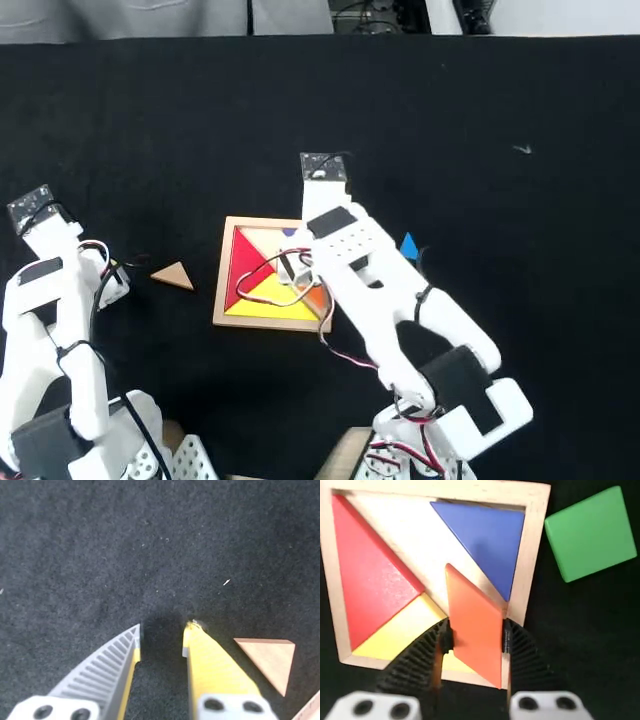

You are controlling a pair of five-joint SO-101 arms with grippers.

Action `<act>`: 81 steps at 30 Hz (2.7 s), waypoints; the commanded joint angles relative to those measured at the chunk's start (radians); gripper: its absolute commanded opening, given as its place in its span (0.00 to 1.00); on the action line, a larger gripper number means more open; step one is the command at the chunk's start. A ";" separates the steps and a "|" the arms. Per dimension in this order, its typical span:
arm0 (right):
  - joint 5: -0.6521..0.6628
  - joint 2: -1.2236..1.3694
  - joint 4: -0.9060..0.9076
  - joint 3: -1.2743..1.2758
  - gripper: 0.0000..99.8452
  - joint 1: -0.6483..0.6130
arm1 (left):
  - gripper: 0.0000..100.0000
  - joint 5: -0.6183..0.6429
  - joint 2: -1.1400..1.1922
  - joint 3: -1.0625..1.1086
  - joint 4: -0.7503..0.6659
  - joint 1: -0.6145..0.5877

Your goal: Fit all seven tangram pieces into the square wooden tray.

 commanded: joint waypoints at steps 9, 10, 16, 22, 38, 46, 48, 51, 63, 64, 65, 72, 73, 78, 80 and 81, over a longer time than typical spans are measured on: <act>-0.069 0.005 -0.011 -0.053 0.09 0.028 | 0.15 -0.006 -0.025 0.002 -0.015 -0.001; -0.071 0.005 -0.011 -0.053 0.09 0.028 | 0.15 -0.006 -0.025 0.002 -0.015 -0.001; -0.071 0.005 -0.011 -0.053 0.09 0.025 | 0.15 -0.006 -0.025 0.002 -0.015 -0.001; -0.064 0.007 0.018 -0.061 0.15 -0.017 | 0.15 -0.006 -0.031 0.030 -0.063 -0.001; 0.068 -0.004 0.052 -0.125 0.17 -0.046 | 0.15 -0.006 -0.035 0.038 -0.075 -0.001; 0.169 0.008 -0.052 -0.174 0.03 0.014 | 0.15 -0.006 -0.035 0.039 -0.075 -0.001; 0.204 0.013 -0.080 -0.173 0.03 0.017 | 0.15 -0.006 -0.035 0.039 -0.075 -0.001; 0.210 0.056 -0.086 -0.182 0.03 0.012 | 0.15 -0.006 -0.035 0.039 -0.075 -0.001; 0.216 0.331 0.041 -0.378 0.01 0.006 | 0.15 -0.006 -0.035 0.039 -0.075 -0.001; 0.216 0.340 0.044 -0.383 0.01 0.006 | 0.15 -0.006 -0.035 0.039 -0.075 -0.001; 0.216 0.348 0.044 -0.384 0.01 0.006 | 0.15 -0.006 -0.035 0.039 -0.075 -0.001; 0.219 0.305 0.087 -0.383 0.01 0.043 | 0.15 -0.006 -0.035 0.039 -0.075 -0.001; 0.219 0.294 0.091 -0.380 0.01 0.055 | 0.15 -0.006 -0.035 0.039 -0.075 -0.001; 0.226 0.245 0.126 -0.355 0.01 0.072 | 0.15 -0.006 -0.035 0.039 -0.075 -0.001; 0.264 0.200 0.146 -0.357 0.01 0.071 | 0.15 -0.006 -0.035 0.039 -0.077 -0.001; 0.279 0.166 0.150 -0.357 0.01 0.071 | 0.15 -0.006 -0.035 0.039 -0.077 -0.001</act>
